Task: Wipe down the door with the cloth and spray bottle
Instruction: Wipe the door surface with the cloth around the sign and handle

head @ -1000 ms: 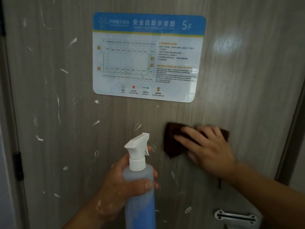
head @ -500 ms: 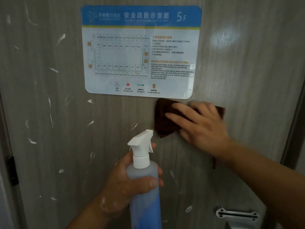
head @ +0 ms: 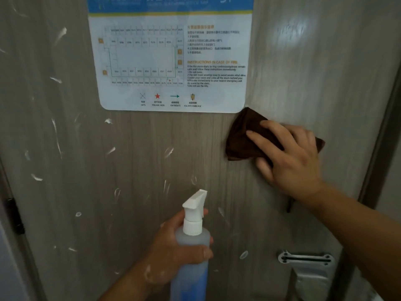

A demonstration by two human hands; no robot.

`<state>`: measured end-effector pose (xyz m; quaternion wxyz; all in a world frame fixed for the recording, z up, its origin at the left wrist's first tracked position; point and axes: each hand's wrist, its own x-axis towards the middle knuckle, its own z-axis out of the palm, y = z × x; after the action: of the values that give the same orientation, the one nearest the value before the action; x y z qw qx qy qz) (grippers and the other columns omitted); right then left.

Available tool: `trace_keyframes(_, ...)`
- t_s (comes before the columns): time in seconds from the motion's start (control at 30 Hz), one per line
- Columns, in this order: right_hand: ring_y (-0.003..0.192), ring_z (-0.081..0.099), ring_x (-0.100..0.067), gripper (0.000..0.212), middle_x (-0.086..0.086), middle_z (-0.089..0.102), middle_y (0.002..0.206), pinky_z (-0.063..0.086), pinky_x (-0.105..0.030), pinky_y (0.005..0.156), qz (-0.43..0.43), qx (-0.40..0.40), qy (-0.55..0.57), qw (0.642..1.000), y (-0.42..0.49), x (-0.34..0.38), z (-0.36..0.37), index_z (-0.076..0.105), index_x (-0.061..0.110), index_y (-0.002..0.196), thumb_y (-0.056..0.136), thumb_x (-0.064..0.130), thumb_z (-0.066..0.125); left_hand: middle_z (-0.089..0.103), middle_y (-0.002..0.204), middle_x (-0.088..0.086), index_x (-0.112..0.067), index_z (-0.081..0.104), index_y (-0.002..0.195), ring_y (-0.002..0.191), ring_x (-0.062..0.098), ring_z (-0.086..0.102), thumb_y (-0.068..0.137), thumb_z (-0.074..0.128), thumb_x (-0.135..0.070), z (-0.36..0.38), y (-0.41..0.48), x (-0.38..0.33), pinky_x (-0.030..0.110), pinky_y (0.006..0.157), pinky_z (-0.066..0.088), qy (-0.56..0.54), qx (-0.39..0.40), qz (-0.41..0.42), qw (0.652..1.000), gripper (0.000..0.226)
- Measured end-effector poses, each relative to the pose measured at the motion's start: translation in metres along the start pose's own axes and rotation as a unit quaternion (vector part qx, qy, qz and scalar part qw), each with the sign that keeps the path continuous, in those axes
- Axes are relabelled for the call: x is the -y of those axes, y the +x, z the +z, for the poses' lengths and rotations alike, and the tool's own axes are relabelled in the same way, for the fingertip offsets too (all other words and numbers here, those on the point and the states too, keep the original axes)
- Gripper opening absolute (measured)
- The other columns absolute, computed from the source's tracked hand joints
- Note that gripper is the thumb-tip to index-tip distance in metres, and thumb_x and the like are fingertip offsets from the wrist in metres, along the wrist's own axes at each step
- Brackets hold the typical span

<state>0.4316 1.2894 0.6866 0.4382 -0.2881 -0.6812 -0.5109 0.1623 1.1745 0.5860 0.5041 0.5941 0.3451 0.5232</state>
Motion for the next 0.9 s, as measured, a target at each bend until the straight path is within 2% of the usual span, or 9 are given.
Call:
trace_keyframes(0.2,0.108,0.059,-0.038,0.046,-0.012,0.059,0.14,0.041,-0.047,0.083,0.02,0.001,0.0,1.0,-0.01,0.004,0.001,0.063,0.022,0.139,0.093,0.029,0.064,0.071,0.085,0.023,-0.008,0.058,0.121,0.075,0.036,0.067,0.043,0.091,-0.012,0.009,-0.006,0.029,0.044,0.072,0.054,0.013,0.0,-0.038,0.999,0.085)
trace_keyframes(0.33,0.11,0.057,-0.036,0.042,-0.011,0.061,0.137,0.041,-0.047,0.084,0.031,0.0,0.01,0.999,-0.006,0.007,0.0,0.065,0.022,0.137,0.096,0.029,0.06,0.069,0.086,0.027,-0.014,0.06,0.123,0.074,0.038,0.067,0.04,0.099,-0.023,0.007,-0.01,0.031,0.041,0.069,0.053,-0.041,0.012,-0.043,0.998,0.092)
trace_keyframes(0.5,0.109,0.055,-0.036,0.045,-0.01,0.06,0.138,0.04,-0.046,0.082,0.067,-0.009,0.023,0.997,0.004,0.02,0.002,0.065,0.023,0.136,0.092,0.026,0.062,0.067,0.086,0.03,-0.014,0.059,0.124,0.071,0.041,0.067,0.042,0.097,-0.018,0.006,-0.013,0.033,0.041,0.064,0.054,-0.089,0.011,-0.038,0.995,0.091)
trace_keyframes(0.57,0.109,0.052,-0.036,0.049,-0.008,0.059,0.141,0.038,-0.046,0.082,0.018,0.019,0.033,0.999,-0.017,0.033,0.006,0.063,0.025,0.139,0.09,0.028,0.062,0.067,0.086,0.029,-0.015,0.06,0.124,0.07,0.041,0.066,0.041,0.097,-0.018,0.008,-0.011,0.035,0.042,0.063,0.055,-0.092,0.007,-0.037,0.995,0.09)
trace_keyframes(0.63,0.109,0.052,-0.035,0.049,-0.006,0.059,0.142,0.037,-0.044,0.083,-0.093,0.069,0.05,0.992,-0.062,0.05,0.012,0.062,0.027,0.14,0.092,0.034,0.061,0.068,0.086,0.029,-0.011,0.058,0.124,0.07,0.041,0.066,0.041,0.097,-0.019,0.009,-0.011,0.036,0.042,0.063,0.055,-0.09,0.003,-0.037,0.995,0.093)
trace_keyframes(0.7,0.111,0.054,-0.033,0.048,-0.002,0.06,0.143,0.038,-0.044,0.087,-0.201,0.127,0.076,0.968,-0.116,0.064,0.015,0.062,0.028,0.139,0.091,0.035,0.062,0.067,0.087,0.029,-0.007,0.054,0.127,0.07,0.041,0.065,0.042,0.097,-0.019,0.008,-0.012,0.038,0.043,0.063,0.055,-0.095,0.005,-0.039,0.995,0.095)
trace_keyframes(0.77,0.113,0.056,-0.03,0.046,0.001,0.059,0.143,0.038,-0.044,0.091,-0.268,0.171,0.092,0.944,-0.15,0.072,0.014,0.062,0.03,0.137,0.091,0.036,0.061,0.066,0.089,0.029,-0.012,0.055,0.129,0.072,0.042,0.064,0.046,0.095,-0.017,0.006,-0.014,0.039,0.044,0.064,0.054,-0.096,0.016,-0.038,0.994,0.093)
trace_keyframes(0.83,0.114,0.056,-0.03,0.046,0.001,0.059,0.142,0.039,-0.044,0.091,-0.292,0.172,0.098,0.935,-0.143,0.066,0.014,0.062,0.03,0.137,0.091,0.034,0.062,0.066,0.089,0.029,-0.015,0.056,0.128,0.073,0.043,0.064,0.045,0.095,-0.018,0.004,-0.016,0.039,0.044,0.065,0.054,-0.093,0.019,-0.037,0.995,0.092)
trace_keyframes(0.9,0.112,0.055,-0.032,0.047,-0.002,0.06,0.142,0.04,-0.044,0.087,-0.261,0.143,0.087,0.951,-0.105,0.051,0.013,0.061,0.028,0.139,0.093,0.033,0.062,0.066,0.088,0.029,-0.016,0.058,0.126,0.073,0.043,0.064,0.041,0.097,-0.019,0.003,-0.016,0.037,0.044,0.065,0.054,-0.092,0.012,-0.038,0.995,0.093)
